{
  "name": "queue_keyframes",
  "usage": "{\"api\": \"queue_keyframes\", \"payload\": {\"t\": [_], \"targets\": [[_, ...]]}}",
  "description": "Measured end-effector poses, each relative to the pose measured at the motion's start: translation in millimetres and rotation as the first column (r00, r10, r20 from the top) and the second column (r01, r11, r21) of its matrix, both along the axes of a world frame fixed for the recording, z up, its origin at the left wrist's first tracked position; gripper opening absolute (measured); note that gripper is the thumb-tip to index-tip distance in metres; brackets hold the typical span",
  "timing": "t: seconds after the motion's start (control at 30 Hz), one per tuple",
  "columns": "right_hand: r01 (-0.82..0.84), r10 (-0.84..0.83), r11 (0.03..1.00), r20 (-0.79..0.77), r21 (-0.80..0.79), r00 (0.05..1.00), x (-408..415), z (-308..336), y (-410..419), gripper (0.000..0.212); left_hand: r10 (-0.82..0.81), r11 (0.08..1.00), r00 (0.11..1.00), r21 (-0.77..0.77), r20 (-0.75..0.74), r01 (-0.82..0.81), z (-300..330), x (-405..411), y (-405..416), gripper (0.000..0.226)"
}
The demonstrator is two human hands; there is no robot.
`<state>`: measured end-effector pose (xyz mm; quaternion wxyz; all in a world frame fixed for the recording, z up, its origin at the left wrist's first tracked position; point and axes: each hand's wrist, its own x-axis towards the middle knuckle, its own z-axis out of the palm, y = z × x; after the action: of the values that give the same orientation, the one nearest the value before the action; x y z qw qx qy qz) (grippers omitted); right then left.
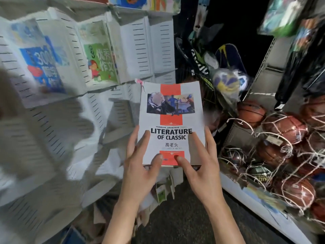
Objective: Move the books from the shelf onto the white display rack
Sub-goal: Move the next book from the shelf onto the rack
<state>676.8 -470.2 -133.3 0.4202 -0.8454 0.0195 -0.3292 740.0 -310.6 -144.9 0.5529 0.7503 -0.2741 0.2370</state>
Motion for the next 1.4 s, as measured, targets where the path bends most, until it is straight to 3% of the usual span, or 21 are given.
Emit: {"api": "queue_keyframes", "payload": {"t": [0.27,0.53,0.73,0.83,1.1,1.23,1.4], "targets": [[0.034,-0.038,0.998,0.075,0.048,0.996,141.0,25.4,-33.6,0.068,-0.014,1.000,0.996,0.004,0.087,0.013,33.0,148.6,-38.0,0.063],[-0.018,0.015,1.000,0.107,0.021,0.994,235.2,20.3,-62.1,0.067,0.020,1.000,0.997,-0.002,0.068,-0.020,28.4,234.3,-62.5,0.062],[-0.114,0.113,0.994,0.150,-0.002,0.982,306.5,24.0,-91.3,0.067,0.159,0.987,0.986,-0.003,0.059,-0.159,30.1,287.4,-84.0,0.060],[-0.182,0.179,0.983,0.190,-0.004,0.965,348.2,30.8,-107.0,0.065,0.243,0.968,0.952,0.020,0.186,-0.251,38.3,320.5,-96.0,0.059],[-0.353,0.347,0.935,0.287,-0.034,0.893,439.0,45.2,-141.9,0.067,0.412,0.907,0.877,-0.014,0.247,-0.421,51.4,385.5,-125.0,0.065],[-0.394,0.403,0.913,0.376,-0.105,0.834,479.5,45.1,-149.0,0.066,0.451,0.890,0.875,-0.026,0.175,-0.454,52.9,407.5,-132.2,0.076],[-0.379,0.380,0.921,0.412,-0.088,0.828,511.1,33.2,-143.4,0.066,0.528,0.847,0.842,0.009,0.110,-0.532,49.6,431.9,-130.5,0.077]]}}
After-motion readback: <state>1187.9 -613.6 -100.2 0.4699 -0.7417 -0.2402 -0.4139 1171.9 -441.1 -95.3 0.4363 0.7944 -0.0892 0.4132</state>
